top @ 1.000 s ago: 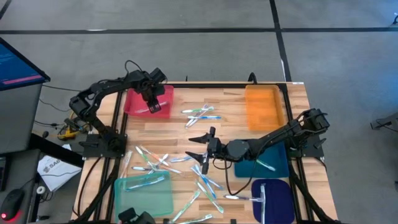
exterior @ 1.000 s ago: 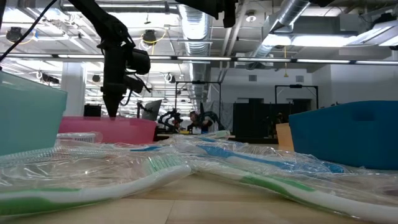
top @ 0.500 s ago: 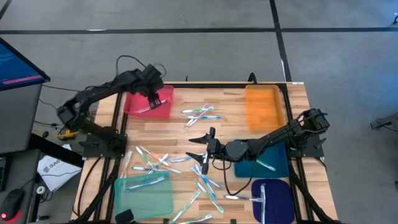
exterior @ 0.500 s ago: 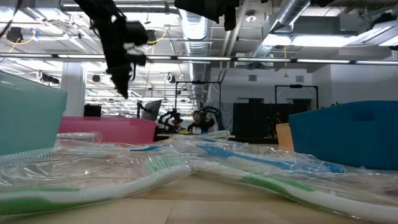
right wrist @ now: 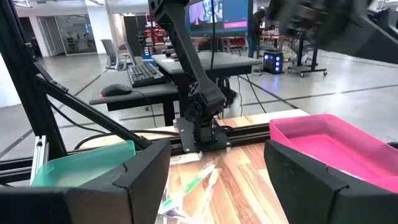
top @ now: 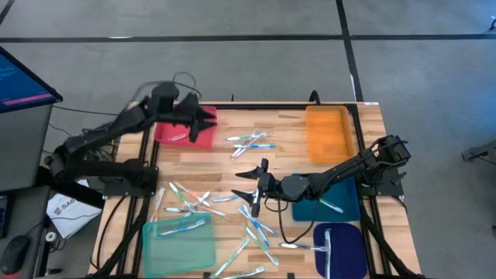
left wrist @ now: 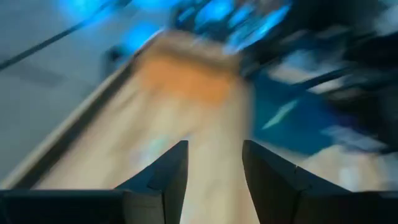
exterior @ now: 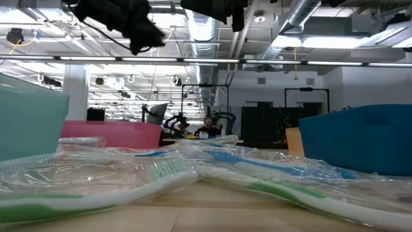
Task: Pick & Place Toothbrushes
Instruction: Put the orange toothbrush into the orange bin
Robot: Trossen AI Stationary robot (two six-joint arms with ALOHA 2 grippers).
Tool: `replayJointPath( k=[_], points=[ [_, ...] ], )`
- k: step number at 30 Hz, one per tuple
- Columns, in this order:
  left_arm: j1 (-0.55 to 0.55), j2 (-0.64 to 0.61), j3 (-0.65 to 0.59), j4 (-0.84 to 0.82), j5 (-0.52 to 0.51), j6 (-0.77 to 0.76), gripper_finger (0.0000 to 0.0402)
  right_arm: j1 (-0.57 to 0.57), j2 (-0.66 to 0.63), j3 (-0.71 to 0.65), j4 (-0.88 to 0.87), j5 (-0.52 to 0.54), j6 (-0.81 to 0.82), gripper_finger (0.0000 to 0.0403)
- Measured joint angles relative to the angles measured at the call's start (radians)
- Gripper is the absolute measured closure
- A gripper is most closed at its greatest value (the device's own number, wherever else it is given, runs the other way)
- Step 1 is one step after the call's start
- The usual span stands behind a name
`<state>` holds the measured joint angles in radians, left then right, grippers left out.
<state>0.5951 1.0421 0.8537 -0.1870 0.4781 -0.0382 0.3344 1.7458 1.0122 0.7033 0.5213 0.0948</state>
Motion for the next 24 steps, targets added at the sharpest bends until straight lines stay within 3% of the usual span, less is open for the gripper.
replayJointPath(
  k=[7, 12, 15, 19, 24],
  points=[
    [-0.192, -0.060, -0.333, 0.752, 0.017, -0.247, 0.0259, 0.005, 0.000, 0.000, 0.000, 0.000, -0.014, 0.0148],
    [-0.326, -0.035, -0.487, 1.253, -0.110, -0.369, 0.0260, -0.003, 0.000, 0.000, 0.000, 0.030, -0.008, 0.0148],
    [-0.396, -0.035, -0.514, 1.383, -0.125, -0.424, 0.0260, -0.011, 0.001, 0.000, 0.023, 0.031, 0.007, 0.0148],
    [-0.494, -0.036, -0.516, 1.411, -0.112, -0.425, 0.0260, -0.014, -0.063, 0.017, 0.031, 0.028, 0.011, 0.0148],
    [-0.552, -0.037, -0.459, 1.414, -0.115, -0.381, 0.0260, -0.011, -0.185, 0.045, -0.135, 0.002, 0.011, 0.0148]
  ],
)
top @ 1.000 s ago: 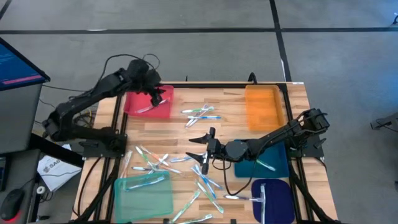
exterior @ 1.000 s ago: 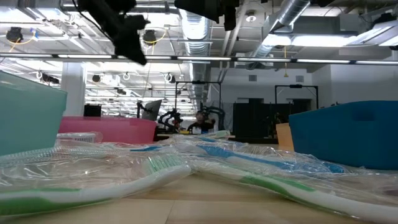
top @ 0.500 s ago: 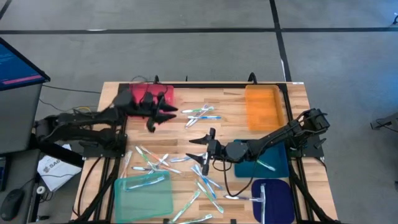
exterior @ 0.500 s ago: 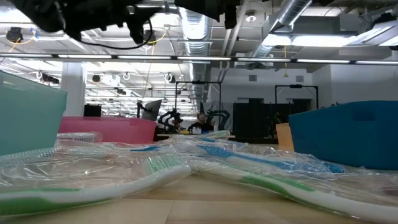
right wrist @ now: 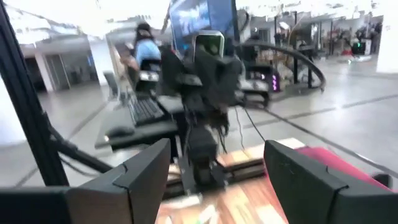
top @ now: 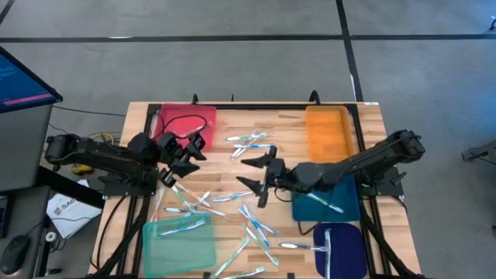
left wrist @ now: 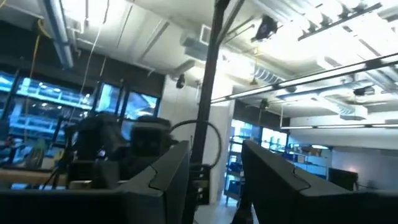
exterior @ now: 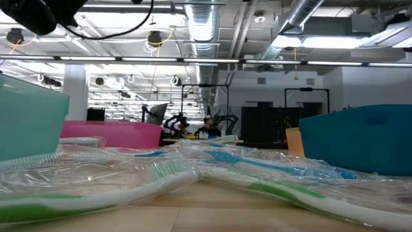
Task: Pick & Place Toothbrushes
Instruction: Put the orange toothbrush into the orange bin
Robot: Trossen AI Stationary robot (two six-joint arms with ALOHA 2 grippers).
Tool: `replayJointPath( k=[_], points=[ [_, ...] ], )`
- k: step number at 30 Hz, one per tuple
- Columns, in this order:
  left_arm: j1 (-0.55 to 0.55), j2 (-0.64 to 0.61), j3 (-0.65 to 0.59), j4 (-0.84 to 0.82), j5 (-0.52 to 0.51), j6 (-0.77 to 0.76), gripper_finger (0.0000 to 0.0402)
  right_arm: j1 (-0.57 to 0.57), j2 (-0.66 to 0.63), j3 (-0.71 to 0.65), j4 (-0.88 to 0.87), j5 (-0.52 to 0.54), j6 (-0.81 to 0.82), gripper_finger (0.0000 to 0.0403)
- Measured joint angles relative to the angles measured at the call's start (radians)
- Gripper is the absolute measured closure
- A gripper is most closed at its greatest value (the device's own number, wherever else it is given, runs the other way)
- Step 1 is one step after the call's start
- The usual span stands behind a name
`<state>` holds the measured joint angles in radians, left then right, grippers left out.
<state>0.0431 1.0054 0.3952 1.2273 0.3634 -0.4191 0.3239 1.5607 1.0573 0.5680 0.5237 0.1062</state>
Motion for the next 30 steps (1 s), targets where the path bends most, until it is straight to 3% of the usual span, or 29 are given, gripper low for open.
replayJointPath(
  k=[4, 6, 13, 19, 21, 24, 30],
  points=[
    [-0.009, -0.001, 0.040, -0.108, 0.058, 0.032, 0.0260, 0.037, -0.032, 0.000, -0.114, -0.003, 0.000, 0.0148],
    [-0.015, 0.002, 0.042, -0.172, 0.012, 0.045, 0.0260, 0.057, -0.034, 0.000, -0.130, -0.002, 0.000, 0.0148],
    [-0.013, 0.033, 0.035, -0.259, -0.301, 0.048, 0.0260, 0.080, -0.018, 0.000, -0.130, -0.001, -0.008, 0.0148],
    [-0.013, 0.060, 0.033, -0.442, -0.713, 0.156, 0.0272, 0.080, -0.018, 0.000, -0.139, -0.001, -0.008, 0.0148],
    [-0.012, 0.075, 0.033, -0.452, -0.805, 0.197, 0.0281, 0.074, -0.018, 0.000, -0.142, -0.001, -0.008, 0.0148],
    [-0.012, 0.084, 0.035, -0.457, -0.818, 0.223, 0.0297, 0.072, -0.018, 0.000, -0.142, 0.000, -0.008, 0.0148],
    [-0.012, 0.081, 0.050, -0.445, -0.697, 0.198, 0.0318, 0.074, -0.018, 0.000, -0.145, 0.001, -0.008, 0.0148]
  ],
)
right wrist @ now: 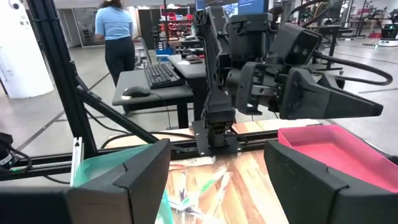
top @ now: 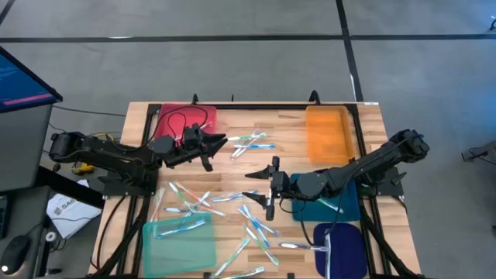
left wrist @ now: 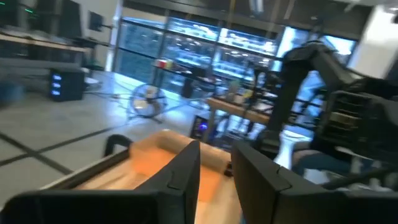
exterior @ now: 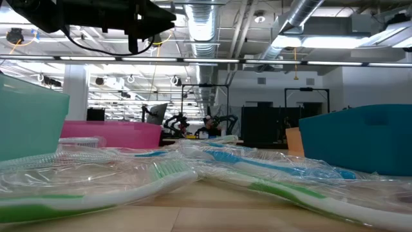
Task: Pick & Place Toothbrushes
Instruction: Put the orange toothbrush into the orange bin
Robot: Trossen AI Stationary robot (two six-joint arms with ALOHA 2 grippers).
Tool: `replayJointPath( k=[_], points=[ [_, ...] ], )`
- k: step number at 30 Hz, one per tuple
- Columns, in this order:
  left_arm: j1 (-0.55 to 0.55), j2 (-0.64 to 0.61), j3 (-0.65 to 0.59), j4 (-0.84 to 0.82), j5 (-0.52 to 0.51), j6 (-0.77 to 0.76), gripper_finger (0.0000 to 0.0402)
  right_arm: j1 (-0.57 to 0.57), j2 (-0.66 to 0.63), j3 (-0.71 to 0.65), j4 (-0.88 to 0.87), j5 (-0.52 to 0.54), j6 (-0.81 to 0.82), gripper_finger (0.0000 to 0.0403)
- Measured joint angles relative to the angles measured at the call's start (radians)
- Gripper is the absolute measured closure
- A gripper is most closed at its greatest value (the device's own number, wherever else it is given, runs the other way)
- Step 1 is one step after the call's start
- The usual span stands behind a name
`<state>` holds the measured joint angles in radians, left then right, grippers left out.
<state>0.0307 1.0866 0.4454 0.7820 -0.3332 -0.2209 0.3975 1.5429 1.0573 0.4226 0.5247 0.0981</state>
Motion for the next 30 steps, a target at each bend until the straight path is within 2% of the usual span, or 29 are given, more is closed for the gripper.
replayJointPath(
  k=[4, 9, 15, 30],
  points=[
    [0.000, 0.000, 0.000, 0.002, 0.008, -0.001, 0.0325, 0.000, 0.000, 0.000, -0.015, 0.000, 0.000, 0.0148],
    [0.000, 0.000, 0.000, 0.013, -0.031, -0.020, 0.0329, -0.001, 0.000, 0.000, -0.031, 0.000, 0.000, 0.0148],
    [0.000, 0.001, 0.000, 0.023, -0.034, -0.068, 0.0329, 0.000, 0.000, 0.000, -0.030, 0.000, 0.000, 0.0148],
    [0.000, 0.001, 0.000, 0.026, -0.033, -0.075, 0.0329, -0.001, 0.000, 0.000, -0.034, 0.000, 0.000, 0.0148]
  ],
)
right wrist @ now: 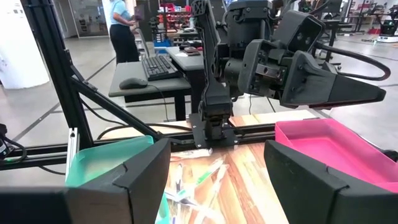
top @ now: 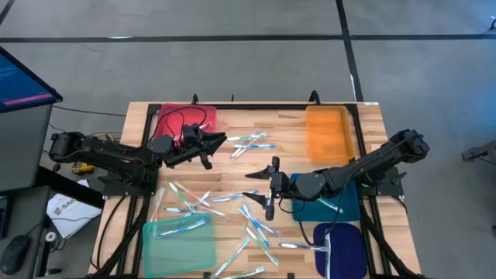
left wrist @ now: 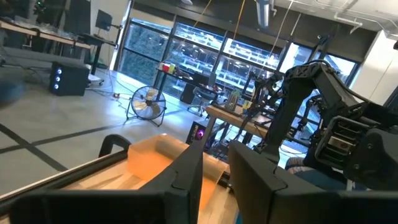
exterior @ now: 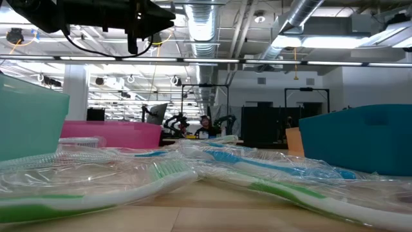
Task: Pick & Place Toothbrushes
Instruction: Put the orange toothbrush into the orange bin
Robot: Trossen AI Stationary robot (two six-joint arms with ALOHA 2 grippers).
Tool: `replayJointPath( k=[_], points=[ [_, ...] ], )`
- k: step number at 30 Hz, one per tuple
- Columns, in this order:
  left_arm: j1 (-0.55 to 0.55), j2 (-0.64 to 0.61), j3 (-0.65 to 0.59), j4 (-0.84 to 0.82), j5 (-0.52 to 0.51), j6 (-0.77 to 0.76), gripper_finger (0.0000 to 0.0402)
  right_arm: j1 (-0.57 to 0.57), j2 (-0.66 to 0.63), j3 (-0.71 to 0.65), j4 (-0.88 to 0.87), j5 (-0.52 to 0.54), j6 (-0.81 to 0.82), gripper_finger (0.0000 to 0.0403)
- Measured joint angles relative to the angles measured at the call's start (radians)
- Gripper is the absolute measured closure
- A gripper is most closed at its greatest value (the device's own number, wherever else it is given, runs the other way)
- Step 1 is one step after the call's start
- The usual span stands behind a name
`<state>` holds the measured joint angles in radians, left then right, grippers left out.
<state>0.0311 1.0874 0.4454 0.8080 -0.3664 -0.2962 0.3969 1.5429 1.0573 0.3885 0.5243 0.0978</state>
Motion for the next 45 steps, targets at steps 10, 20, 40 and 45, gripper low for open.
replayJointPath(
  k=[10, 20, 40, 45],
  points=[
    [0.000, 0.001, 0.000, -0.005, 0.000, 0.000, 0.0329, 0.000, 0.000, 0.000, 0.000, 0.000, 0.000, 0.0148],
    [0.000, 0.001, 0.000, -0.005, 0.029, 0.005, 0.0329, 0.000, 0.000, 0.000, 0.000, 0.000, 0.000, 0.0148],
    [0.000, 0.001, 0.000, 0.010, 0.079, 0.010, 0.0329, 0.000, 0.000, 0.000, -0.008, 0.000, 0.000, 0.0148],
    [0.000, 0.001, 0.000, 0.011, 0.097, 0.032, 0.0329, 0.000, 0.000, 0.000, -0.008, 0.000, 0.000, 0.0148]
  ],
)
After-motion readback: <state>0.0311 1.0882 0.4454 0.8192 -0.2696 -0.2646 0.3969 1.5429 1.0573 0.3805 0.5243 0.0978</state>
